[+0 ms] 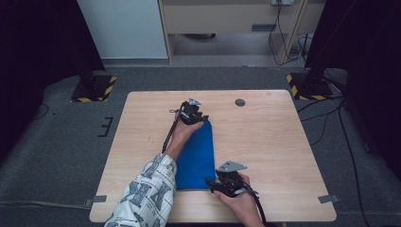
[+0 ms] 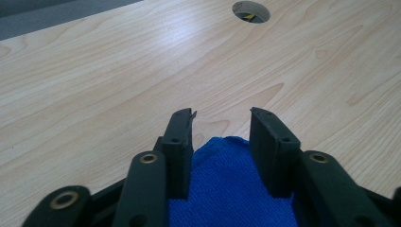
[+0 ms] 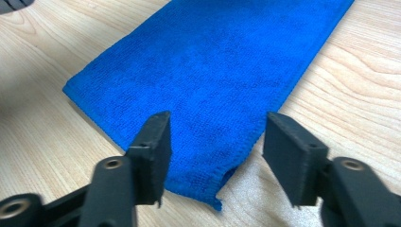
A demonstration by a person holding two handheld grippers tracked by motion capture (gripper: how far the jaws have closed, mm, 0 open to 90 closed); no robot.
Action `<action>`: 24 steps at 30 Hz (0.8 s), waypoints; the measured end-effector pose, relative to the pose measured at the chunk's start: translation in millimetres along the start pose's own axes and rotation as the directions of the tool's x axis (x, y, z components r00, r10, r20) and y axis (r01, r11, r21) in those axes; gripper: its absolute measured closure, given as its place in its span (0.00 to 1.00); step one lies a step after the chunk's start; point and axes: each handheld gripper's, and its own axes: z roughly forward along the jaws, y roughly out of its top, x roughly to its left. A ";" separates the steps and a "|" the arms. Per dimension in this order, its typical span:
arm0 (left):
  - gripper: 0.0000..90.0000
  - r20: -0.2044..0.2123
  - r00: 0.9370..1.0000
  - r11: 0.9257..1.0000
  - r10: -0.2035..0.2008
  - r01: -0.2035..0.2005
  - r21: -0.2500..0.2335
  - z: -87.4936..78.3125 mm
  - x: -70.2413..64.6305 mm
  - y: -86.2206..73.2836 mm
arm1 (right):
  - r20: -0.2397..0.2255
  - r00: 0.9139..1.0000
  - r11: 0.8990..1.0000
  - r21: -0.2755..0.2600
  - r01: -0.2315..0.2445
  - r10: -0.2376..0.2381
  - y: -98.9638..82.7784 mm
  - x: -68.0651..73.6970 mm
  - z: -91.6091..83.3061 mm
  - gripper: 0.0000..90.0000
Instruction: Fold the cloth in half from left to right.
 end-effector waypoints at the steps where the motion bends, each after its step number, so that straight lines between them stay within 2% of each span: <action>1: 0.65 -0.002 1.000 1.000 0.003 -0.003 -0.001 -0.5 -0.2 0.3 | 0.005 1.000 1.000 0.000 0.002 -0.002 0.1 0.0 0.1 0.43; 3: 0.62 0.000 1.000 1.000 0.013 -0.013 -0.001 -1.1 -1.1 0.5 | 0.015 1.000 1.000 -0.003 0.001 -0.001 0.5 -0.3 0.6 0.37; 7: 0.53 -0.001 0.999 0.999 0.034 -0.034 0.008 -4.2 -4.5 1.9 | 0.019 1.000 1.000 0.000 0.005 -0.005 2.5 -2.5 1.6 0.31; 12: 0.43 0.024 0.998 0.998 0.054 -0.055 0.032 -11.3 -10.8 2.1 | 0.023 1.000 1.000 0.004 0.017 -0.017 6.3 -5.6 3.1 0.21; 17: 0.32 0.014 0.998 0.997 0.069 -0.070 0.036 -19.0 -16.2 -0.2 | 0.046 0.999 1.000 0.003 0.018 -0.018 8.2 -9.7 3.8 0.16; 20: 0.25 0.009 0.997 0.997 0.071 -0.072 0.030 -24.7 -17.8 -1.8 | 0.042 0.999 1.000 0.014 0.026 -0.027 10.1 -11.9 5.0 0.14; 24: 0.18 0.002 0.997 0.996 0.077 -0.077 0.054 -34.2 -18.8 -5.6 | 0.037 0.999 0.999 0.012 0.033 -0.033 14.4 -13.7 6.9 0.12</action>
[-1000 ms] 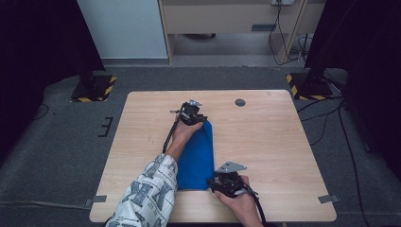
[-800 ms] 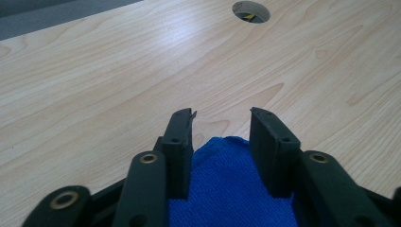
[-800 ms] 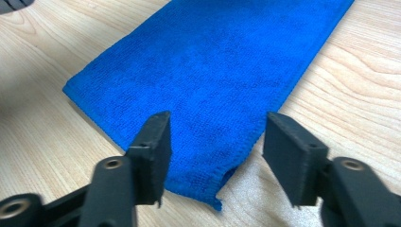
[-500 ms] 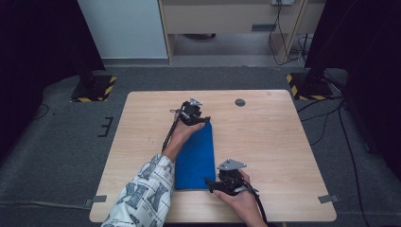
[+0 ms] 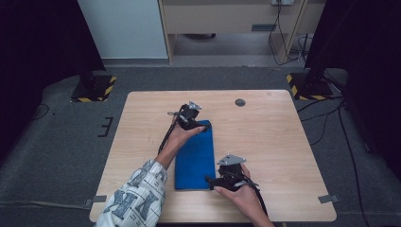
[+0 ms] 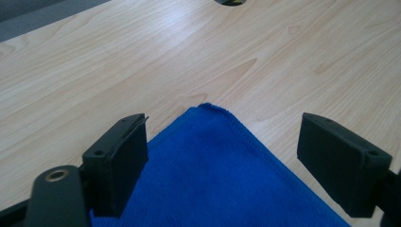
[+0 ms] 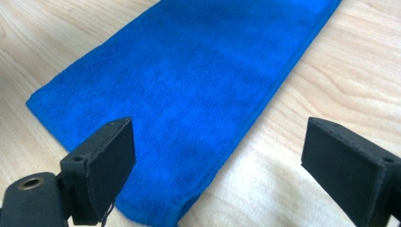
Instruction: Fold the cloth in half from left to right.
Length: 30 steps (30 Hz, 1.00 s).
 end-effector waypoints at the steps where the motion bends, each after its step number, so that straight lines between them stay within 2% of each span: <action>1: 0.18 -0.004 1.000 1.000 0.004 -0.004 0.002 -3.3 -0.4 -1.9 | -0.001 1.000 1.000 0.000 -0.001 0.001 1.6 -0.5 0.6 0.12; 5: 0.16 -0.018 1.000 1.000 0.013 -0.013 0.010 -17.9 0.4 -7.6 | -0.011 1.000 1.000 -0.005 0.013 -0.013 7.4 -4.0 2.8 0.11; 11: 0.13 -0.029 0.999 0.999 0.019 -0.018 0.026 -36.6 5.4 -18.9 | -0.015 1.000 1.000 0.009 0.007 -0.007 12.6 -13.7 6.8 0.10; 16: 0.13 -0.029 0.999 0.999 0.028 -0.027 0.017 -51.8 9.3 -24.6 | -0.009 1.000 1.000 0.005 0.004 -0.004 20.3 -21.9 6.1 0.10; 30: 0.12 -0.014 1.000 0.999 0.025 -0.025 0.023 -73.1 22.5 -46.9 | -0.007 1.000 1.000 0.014 -0.001 0.001 54.1 -44.8 17.9 0.10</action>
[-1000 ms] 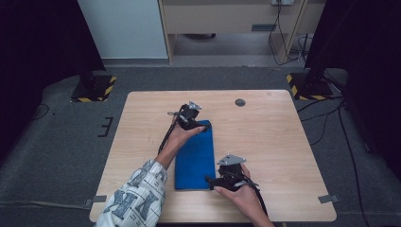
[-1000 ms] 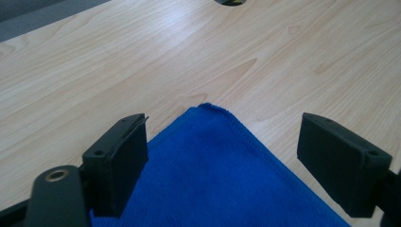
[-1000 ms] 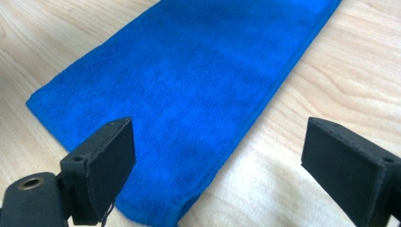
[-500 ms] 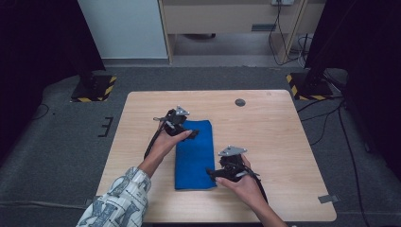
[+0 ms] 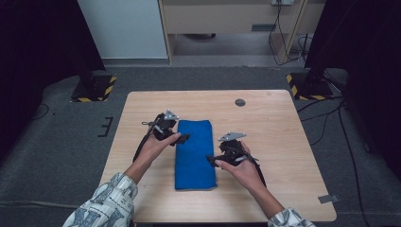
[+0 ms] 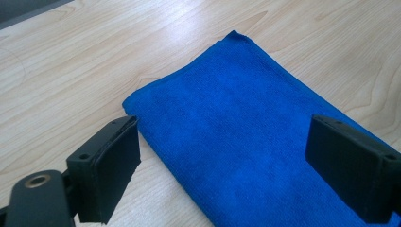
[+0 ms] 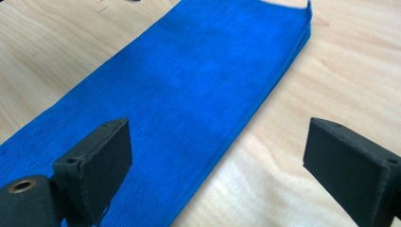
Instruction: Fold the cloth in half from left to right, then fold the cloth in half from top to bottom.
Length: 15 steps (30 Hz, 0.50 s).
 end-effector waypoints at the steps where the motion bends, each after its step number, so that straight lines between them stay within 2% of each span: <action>1: 0.12 0.000 1.000 1.000 0.003 -0.003 -0.003 -1.0 1.2 -0.9 | 0.000 1.000 1.000 0.000 0.001 -0.001 2.3 -1.4 0.6 0.10; 5: 0.12 -0.004 1.000 1.000 -0.011 0.011 -0.001 -3.3 6.5 -5.1 | -0.011 1.000 1.000 -0.012 -0.017 0.017 11.4 -5.8 1.9 0.12; 9: 0.11 -0.004 1.000 1.000 -0.020 0.020 0.000 -5.8 9.9 -7.6 | -0.001 1.000 1.000 -0.011 0.005 -0.005 22.9 -9.2 4.0 0.12; 15: 0.11 0.001 0.999 0.999 -0.036 0.036 -0.032 -7.3 16.5 -6.8 | 0.002 1.000 1.000 -0.013 0.029 -0.028 46.6 -22.0 10.5 0.15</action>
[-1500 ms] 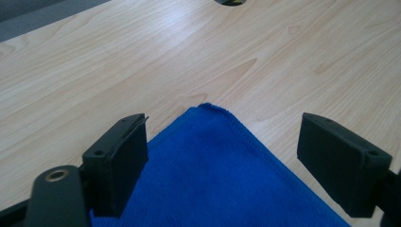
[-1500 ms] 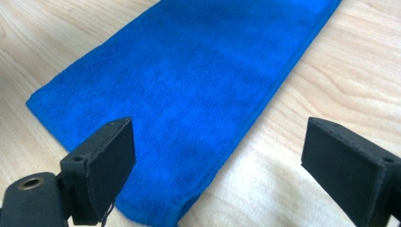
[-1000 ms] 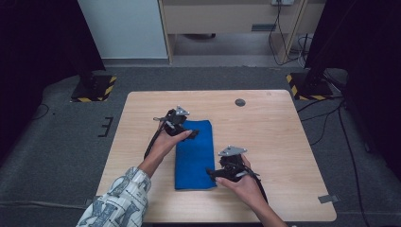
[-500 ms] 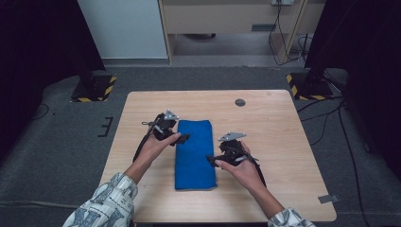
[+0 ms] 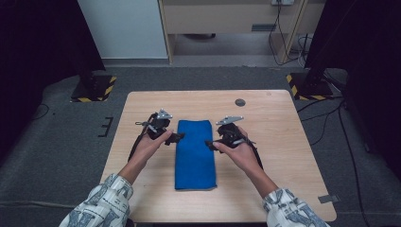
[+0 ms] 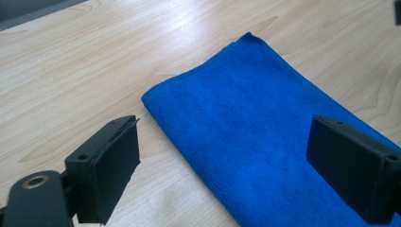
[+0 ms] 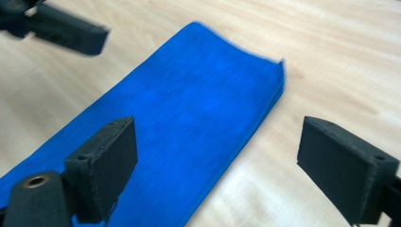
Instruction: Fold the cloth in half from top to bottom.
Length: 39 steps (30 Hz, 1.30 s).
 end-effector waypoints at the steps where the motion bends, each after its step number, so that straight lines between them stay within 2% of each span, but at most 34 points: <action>1: 0.11 0.001 1.000 1.000 -0.009 0.009 -0.008 0.8 1.8 -0.1 | 0.004 1.000 1.000 0.004 -0.003 0.003 4.4 -3.2 2.1 0.18; 8: 0.14 -0.019 0.999 0.999 -0.043 0.043 -0.013 8.0 11.5 6.9 | 0.043 0.999 1.000 0.020 -0.011 0.010 28.0 -23.5 16.1 0.34; 10: 0.16 -0.021 0.998 0.998 -0.051 0.050 -0.025 10.6 13.5 9.6 | 0.054 0.999 1.000 0.023 -0.007 0.006 32.5 -28.7 20.1 0.40; 13: 0.18 -0.025 0.998 0.998 -0.055 0.055 -0.013 17.2 15.0 12.1 | 0.075 0.997 0.999 0.037 0.006 -0.009 37.7 -36.3 27.3 0.46; 19: 0.22 -0.049 0.998 0.999 -0.038 0.037 -0.008 28.1 16.5 16.9 | 0.089 0.996 0.998 0.052 0.026 -0.030 40.8 -45.0 38.7 0.58; 24: 0.28 -0.047 0.997 0.999 -0.053 0.053 -0.007 36.2 19.6 15.7 | 0.091 0.995 0.999 0.046 0.030 -0.034 40.8 -49.5 46.3 0.68; 30: 0.36 -0.057 0.997 0.998 -0.055 0.057 0.034 47.0 24.2 10.0 | 0.072 0.997 0.999 0.044 0.009 -0.012 40.1 -53.6 59.9 0.71; 33: 0.40 -0.071 0.996 0.998 -0.052 0.055 0.038 51.8 26.9 7.8 | 0.068 0.998 0.999 0.040 -0.012 0.009 40.0 -54.3 69.4 0.72; 35: 0.40 -0.084 0.996 0.998 -0.042 0.046 0.044 55.9 28.4 5.9 | 0.066 0.997 0.998 0.045 -0.031 0.028 39.0 -55.3 76.9 0.71; 37: 0.40 -0.083 0.995 0.997 -0.057 0.061 0.047 60.2 30.9 3.3 | 0.073 0.996 0.997 0.049 -0.052 0.048 37.1 -56.7 84.9 0.68; 39: 0.40 -0.081 0.995 0.996 -0.053 0.058 0.064 64.7 32.0 0.5 | 0.081 0.994 0.995 0.047 -0.083 0.079 35.0 -56.8 91.9 0.65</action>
